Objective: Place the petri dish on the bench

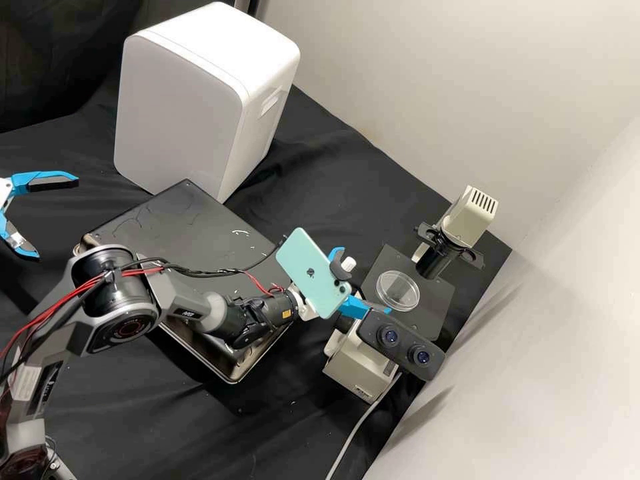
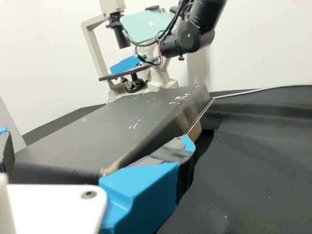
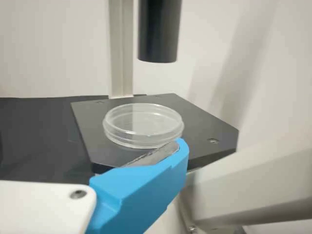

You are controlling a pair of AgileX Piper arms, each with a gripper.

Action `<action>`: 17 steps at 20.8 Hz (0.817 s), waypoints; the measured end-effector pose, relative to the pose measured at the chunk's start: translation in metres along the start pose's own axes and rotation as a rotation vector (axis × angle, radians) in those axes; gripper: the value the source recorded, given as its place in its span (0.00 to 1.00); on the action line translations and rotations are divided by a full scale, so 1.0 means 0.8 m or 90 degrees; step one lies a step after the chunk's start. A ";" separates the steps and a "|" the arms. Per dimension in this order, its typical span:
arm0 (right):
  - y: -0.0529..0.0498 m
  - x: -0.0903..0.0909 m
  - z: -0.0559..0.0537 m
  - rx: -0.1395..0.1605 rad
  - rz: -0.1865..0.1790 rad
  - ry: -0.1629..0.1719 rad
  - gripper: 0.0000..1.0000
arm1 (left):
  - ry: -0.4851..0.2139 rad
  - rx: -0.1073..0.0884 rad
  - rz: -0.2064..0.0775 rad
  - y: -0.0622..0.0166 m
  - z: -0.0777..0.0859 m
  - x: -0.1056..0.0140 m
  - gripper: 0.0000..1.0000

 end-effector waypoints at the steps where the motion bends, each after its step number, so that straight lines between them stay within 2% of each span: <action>1: 0.002 0.001 0.001 0.000 0.000 -0.004 1.00 | 0.000 0.000 0.000 0.0000 0.000 0.000 1.00; 3: 0.008 0.004 0.001 0.000 0.004 -0.008 1.00 | 0.000 0.000 0.000 0.0000 0.000 0.000 1.00; 7: 0.022 0.018 -0.006 0.000 0.020 0.001 1.00 | 0.000 0.000 0.000 0.0000 0.000 0.000 1.00; 9: 0.022 0.030 -0.005 -0.001 0.017 -0.004 1.00 | 0.000 0.000 0.000 0.0000 0.000 0.000 1.00; 14: 0.020 0.048 0.000 -0.002 -0.006 -0.032 1.00 | -0.001 -0.005 -0.007 -0.0029 0.000 0.001 1.00; 17: 0.021 0.057 0.002 -0.019 -0.003 -0.040 1.00 | -0.007 -0.008 -0.011 -0.0044 0.001 0.002 1.00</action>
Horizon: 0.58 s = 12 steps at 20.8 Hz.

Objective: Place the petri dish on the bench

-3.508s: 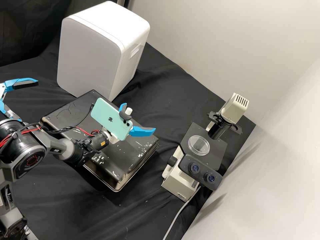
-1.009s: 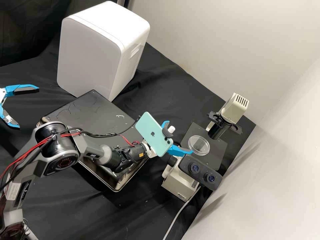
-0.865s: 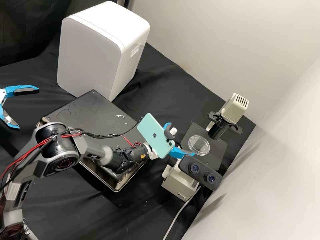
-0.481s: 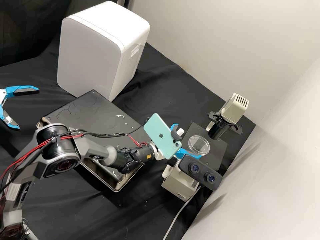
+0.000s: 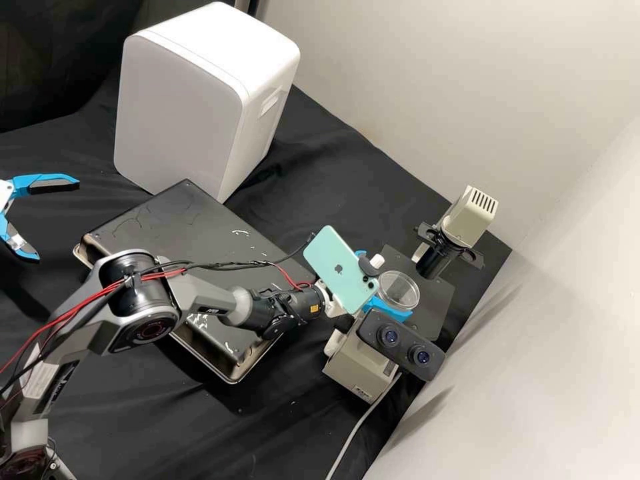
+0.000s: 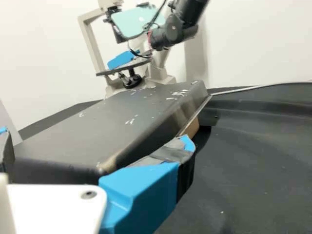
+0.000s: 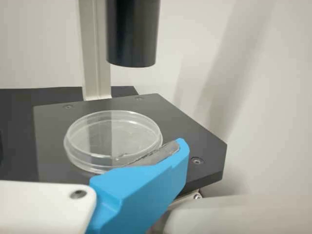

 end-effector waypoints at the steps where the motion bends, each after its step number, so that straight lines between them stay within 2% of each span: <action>1: -0.001 0.004 0.001 -0.004 -0.001 -0.004 1.00 | -0.001 0.000 0.000 0.0001 0.000 0.000 1.00; 4: -0.005 0.017 0.007 -0.015 0.004 -0.017 1.00 | -0.004 0.000 0.000 0.0001 0.001 0.000 1.00; 8: -0.006 0.029 0.010 -0.033 0.014 -0.020 1.00 | -0.009 -0.004 -0.007 -0.0026 0.002 0.002 1.00; 12: -0.007 0.039 0.012 -0.050 0.010 -0.027 1.00 | -0.009 -0.006 -0.010 -0.0036 0.002 0.002 1.00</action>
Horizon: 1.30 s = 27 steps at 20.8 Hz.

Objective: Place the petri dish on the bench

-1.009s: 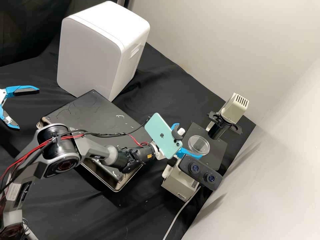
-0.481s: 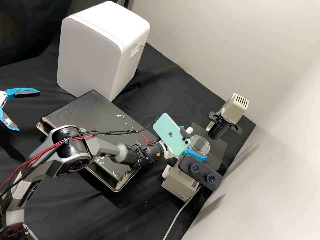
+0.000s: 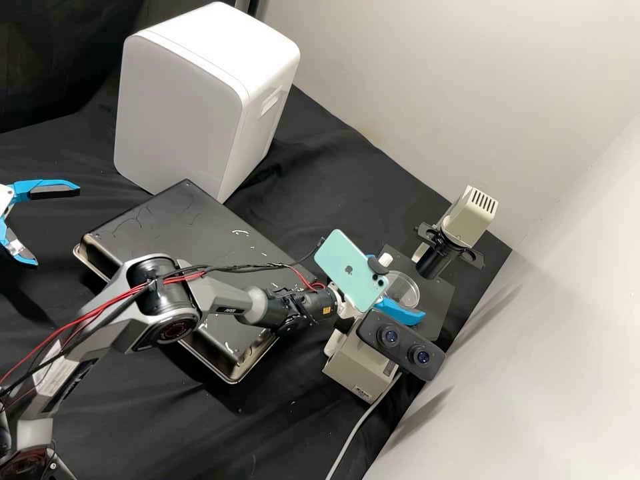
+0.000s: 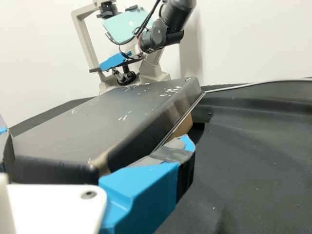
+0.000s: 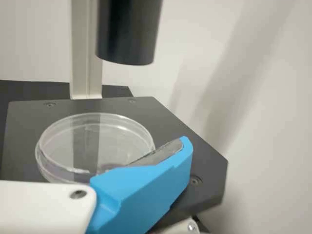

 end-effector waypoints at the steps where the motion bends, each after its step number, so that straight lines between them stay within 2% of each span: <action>1: 0.001 0.002 -0.001 -0.005 0.001 0.001 1.00 | 0.000 0.000 0.000 0.0000 0.000 0.000 1.00; 7: -0.001 0.007 0.001 -0.002 0.004 -0.004 1.00 | 0.000 0.000 -0.001 -0.0002 0.000 0.000 1.00; 8: -0.002 0.007 0.002 -0.001 0.003 -0.006 0.00 | 0.000 -0.002 -0.002 -0.0008 0.000 0.000 1.00; 9: -0.002 0.008 0.002 -0.001 0.003 -0.005 0.00 | 0.000 -0.002 -0.003 -0.0011 0.000 0.000 1.00; 14: -0.004 0.008 0.003 0.026 0.000 -0.005 0.00 | -0.001 -0.002 -0.003 -0.0011 0.000 0.000 1.00; 18: -0.006 0.009 0.002 0.027 -0.006 0.002 0.00 | -0.001 0.003 -0.003 -0.0011 0.000 0.000 1.00; 27: -0.011 0.008 -0.003 0.040 -0.022 0.015 0.00 | -0.005 0.003 -0.003 -0.0011 0.001 0.001 1.00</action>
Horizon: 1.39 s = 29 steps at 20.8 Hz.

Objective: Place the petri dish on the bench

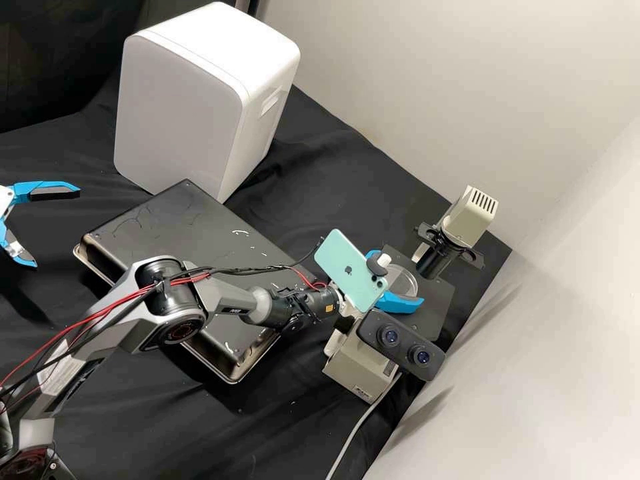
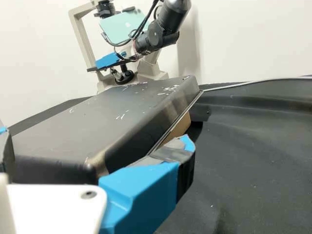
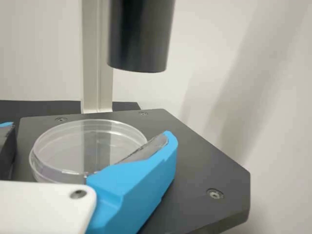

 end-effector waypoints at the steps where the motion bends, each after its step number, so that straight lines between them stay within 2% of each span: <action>1: -0.001 0.000 -0.001 -0.002 -0.001 0.001 0.00 | 0.000 0.000 0.000 0.0000 0.000 0.000 1.00; 8: -0.005 0.000 -0.006 -0.004 -0.011 0.012 0.00 | 0.000 0.000 0.000 0.0000 0.000 0.000 1.00; 10: -0.008 -0.001 -0.007 0.004 -0.016 0.013 0.00 | 0.000 -0.002 -0.003 -0.0010 0.000 0.000 1.00; 15: -0.015 -0.005 -0.009 0.010 -0.018 0.021 0.00 | 0.000 -0.002 -0.003 -0.0010 0.000 0.000 1.00; 18: -0.016 -0.011 -0.016 0.019 -0.020 0.028 0.00 | 0.000 -0.001 -0.002 -0.0005 -0.001 0.001 1.00; 21: -0.017 -0.016 -0.022 0.020 -0.021 0.035 0.00 | 0.002 0.003 0.004 0.0024 -0.003 0.003 1.00; 26: -0.019 -0.024 -0.025 0.037 -0.025 0.031 0.00 | 0.002 0.003 0.005 0.0026 -0.003 0.003 1.00; 29: -0.019 -0.032 -0.024 0.039 -0.026 0.030 0.00 | 0.002 0.003 0.005 0.0026 -0.003 0.003 1.00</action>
